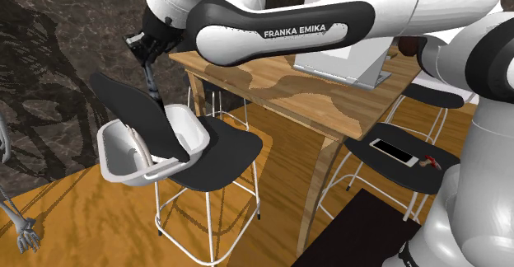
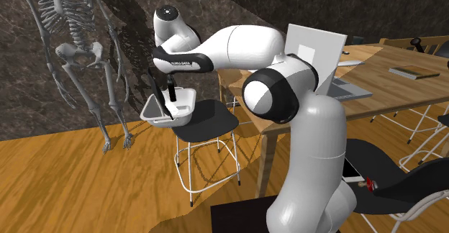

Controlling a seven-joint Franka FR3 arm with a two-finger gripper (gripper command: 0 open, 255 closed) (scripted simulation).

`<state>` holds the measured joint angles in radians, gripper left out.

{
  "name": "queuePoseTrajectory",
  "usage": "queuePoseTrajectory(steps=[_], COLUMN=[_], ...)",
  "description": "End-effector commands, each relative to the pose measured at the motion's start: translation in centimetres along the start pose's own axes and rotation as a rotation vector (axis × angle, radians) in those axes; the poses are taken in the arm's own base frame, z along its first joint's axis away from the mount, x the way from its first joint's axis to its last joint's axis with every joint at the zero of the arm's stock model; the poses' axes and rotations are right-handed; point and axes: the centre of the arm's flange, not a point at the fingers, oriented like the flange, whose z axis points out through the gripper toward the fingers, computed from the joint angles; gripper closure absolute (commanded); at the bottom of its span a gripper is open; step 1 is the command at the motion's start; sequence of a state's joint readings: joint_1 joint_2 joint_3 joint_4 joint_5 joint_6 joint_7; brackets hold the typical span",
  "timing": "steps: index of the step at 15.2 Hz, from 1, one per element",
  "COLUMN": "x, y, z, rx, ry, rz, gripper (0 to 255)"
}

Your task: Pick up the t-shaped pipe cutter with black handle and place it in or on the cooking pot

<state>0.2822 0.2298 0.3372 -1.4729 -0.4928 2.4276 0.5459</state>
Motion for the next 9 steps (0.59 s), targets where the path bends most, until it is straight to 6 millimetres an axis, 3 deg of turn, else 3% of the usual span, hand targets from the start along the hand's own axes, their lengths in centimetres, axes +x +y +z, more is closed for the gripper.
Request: queuePoseTrajectory(steps=[1, 8, 9], x=[-0.56, -0.56, -0.56], y=[0.04, 0.04, 0.04], z=[0.6, 0.6, 0.6], rx=[0.0, 0.0, 0.0], ry=[0.001, 0.001, 0.001], rz=[0.0, 0.0, 0.0], gripper=[255, 255, 0])
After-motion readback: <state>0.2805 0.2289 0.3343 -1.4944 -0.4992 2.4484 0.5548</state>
